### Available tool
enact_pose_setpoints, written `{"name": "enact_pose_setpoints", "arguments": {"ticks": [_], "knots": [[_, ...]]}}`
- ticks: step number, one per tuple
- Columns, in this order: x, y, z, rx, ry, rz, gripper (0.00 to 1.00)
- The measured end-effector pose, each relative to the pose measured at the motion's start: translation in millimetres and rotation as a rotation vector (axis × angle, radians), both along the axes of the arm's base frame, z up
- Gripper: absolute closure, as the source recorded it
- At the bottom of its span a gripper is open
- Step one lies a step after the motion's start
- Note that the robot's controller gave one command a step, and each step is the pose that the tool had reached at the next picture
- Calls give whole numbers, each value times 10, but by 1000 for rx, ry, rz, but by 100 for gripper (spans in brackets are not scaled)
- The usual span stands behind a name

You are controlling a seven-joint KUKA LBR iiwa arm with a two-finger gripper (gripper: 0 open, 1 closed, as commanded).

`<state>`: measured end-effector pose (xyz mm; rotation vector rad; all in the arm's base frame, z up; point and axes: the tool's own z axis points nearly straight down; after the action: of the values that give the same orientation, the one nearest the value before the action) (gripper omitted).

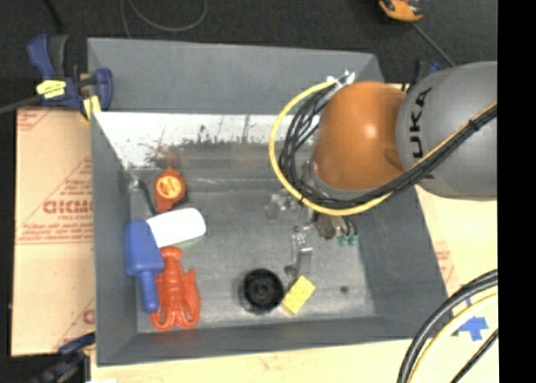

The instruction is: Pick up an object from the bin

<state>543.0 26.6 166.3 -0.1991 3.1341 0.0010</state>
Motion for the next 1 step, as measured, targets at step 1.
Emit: {"name": "enact_pose_setpoints", "arguments": {"ticks": [1], "knots": [[-212, 110, -164, -1, -1, 19, 0]]}}
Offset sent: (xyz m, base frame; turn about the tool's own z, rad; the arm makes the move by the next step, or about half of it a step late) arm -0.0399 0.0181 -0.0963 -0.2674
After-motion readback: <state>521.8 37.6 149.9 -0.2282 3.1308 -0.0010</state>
